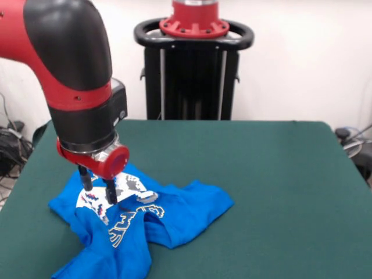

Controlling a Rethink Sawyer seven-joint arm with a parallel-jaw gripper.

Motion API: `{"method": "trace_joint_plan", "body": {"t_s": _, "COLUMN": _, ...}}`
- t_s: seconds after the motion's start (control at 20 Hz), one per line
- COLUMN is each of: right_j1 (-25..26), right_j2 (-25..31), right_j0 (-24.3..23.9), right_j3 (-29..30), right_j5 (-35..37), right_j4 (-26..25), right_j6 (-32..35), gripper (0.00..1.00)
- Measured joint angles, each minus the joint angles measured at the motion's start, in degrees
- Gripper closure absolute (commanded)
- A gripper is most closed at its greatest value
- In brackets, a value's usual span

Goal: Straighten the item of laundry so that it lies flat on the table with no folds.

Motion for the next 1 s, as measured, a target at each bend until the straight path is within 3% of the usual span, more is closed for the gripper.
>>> {"method": "trace_joint_plan", "body": {"t_s": 0.65, "right_j1": -0.5, "right_j2": -6.0, "right_j0": 2.0, "right_j3": 1.1, "right_j5": -1.0, "right_j4": 3.4, "right_j6": 0.4, "gripper": 0.00}}
{"method": "trace_joint_plan", "body": {"t_s": 1.0, "right_j1": 0.2, "right_j2": -8.0, "right_j0": 6.6, "right_j3": 4.0, "right_j5": -3.6, "right_j4": 7.1, "right_j6": 4.2, "gripper": 0.00}}
